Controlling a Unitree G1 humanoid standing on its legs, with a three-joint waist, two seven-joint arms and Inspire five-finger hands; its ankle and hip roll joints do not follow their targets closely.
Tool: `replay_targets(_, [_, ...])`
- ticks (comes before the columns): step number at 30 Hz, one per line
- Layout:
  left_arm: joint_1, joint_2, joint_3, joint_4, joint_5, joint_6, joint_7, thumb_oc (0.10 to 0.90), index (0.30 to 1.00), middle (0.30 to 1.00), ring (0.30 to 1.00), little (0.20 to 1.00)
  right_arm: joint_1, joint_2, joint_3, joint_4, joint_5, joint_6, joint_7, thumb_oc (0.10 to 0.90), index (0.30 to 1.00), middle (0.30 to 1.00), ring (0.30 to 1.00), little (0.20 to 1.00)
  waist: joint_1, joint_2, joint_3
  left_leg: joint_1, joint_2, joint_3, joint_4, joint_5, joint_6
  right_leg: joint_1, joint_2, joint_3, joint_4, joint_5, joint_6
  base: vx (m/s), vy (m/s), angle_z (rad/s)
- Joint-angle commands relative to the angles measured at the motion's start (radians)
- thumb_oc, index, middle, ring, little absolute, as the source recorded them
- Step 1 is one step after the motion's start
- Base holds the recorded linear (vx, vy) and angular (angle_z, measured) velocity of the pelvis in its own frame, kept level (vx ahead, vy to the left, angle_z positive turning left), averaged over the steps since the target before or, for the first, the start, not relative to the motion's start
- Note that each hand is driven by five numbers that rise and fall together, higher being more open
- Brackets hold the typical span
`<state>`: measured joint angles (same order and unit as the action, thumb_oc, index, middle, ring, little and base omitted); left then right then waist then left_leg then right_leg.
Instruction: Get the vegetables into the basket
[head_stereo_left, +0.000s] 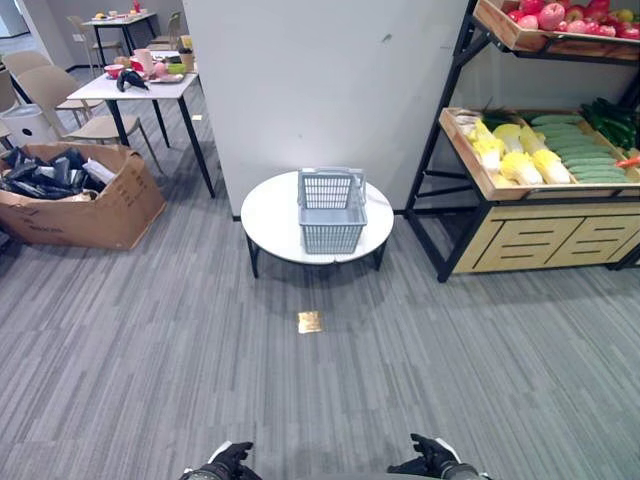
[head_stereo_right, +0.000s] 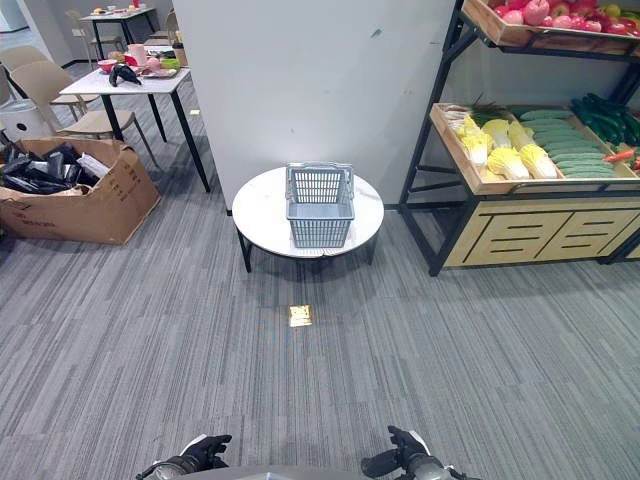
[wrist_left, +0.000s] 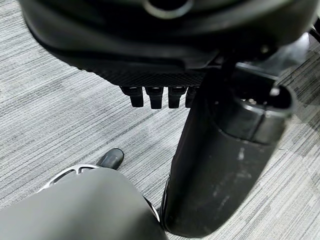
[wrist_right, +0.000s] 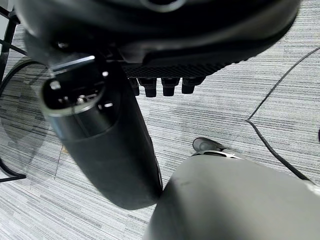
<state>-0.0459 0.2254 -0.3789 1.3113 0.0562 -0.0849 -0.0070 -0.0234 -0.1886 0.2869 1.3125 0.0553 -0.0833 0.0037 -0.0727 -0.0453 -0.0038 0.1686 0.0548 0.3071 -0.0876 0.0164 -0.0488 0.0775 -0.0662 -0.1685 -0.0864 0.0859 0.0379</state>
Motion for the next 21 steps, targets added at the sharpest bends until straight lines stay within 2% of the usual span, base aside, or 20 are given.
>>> replay_targets(1, [-0.036,-0.081,-0.008,0.047,-0.01,-0.021,-0.017,0.9,1.0,1.0,1.0,1.0,-0.025,-0.018,0.037,0.108,0.002,0.014,0.007,0.9,1.0,1.0,1.0,1.0,-0.02,0.015,0.017,-0.021,0.035,-0.033,0.0,0.033,-0.063,0.025,-0.063,-0.016,-0.001,0.035,0.119,0.0,0.0,0.0])
replay_targets(21, [-0.038,-0.08,-0.01,0.051,-0.009,-0.019,-0.018,0.9,1.0,1.0,1.0,1.0,-0.027,-0.019,0.042,0.108,-0.001,0.014,0.01,0.9,1.0,1.0,1.0,1.0,-0.017,0.012,0.021,-0.021,0.033,-0.036,0.0,0.031,-0.061,0.028,-0.066,-0.017,-0.001,0.036,0.121,0.0,0.0,0.0])
